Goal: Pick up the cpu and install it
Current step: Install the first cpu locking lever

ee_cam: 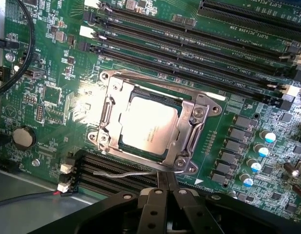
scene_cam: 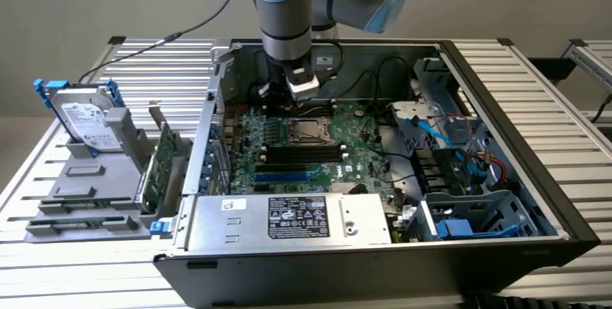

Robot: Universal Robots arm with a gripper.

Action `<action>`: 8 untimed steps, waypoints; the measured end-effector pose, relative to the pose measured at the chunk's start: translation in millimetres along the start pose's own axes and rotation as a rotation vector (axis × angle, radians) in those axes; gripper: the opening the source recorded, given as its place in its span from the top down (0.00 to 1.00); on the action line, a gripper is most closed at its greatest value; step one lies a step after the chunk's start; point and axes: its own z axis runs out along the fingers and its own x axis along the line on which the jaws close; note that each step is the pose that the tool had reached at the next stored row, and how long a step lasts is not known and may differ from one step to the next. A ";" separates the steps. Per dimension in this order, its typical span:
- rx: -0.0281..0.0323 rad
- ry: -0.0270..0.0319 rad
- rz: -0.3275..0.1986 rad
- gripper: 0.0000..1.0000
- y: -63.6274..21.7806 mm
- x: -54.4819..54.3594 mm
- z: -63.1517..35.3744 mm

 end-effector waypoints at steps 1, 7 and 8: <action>0.0000 -0.0001 0.000 0.89 -0.2 0.3 0.6; 0.0006 -0.0008 -0.004 0.89 -0.4 2.8 2.1; 0.0008 -0.0011 -0.004 0.89 -0.4 2.8 2.2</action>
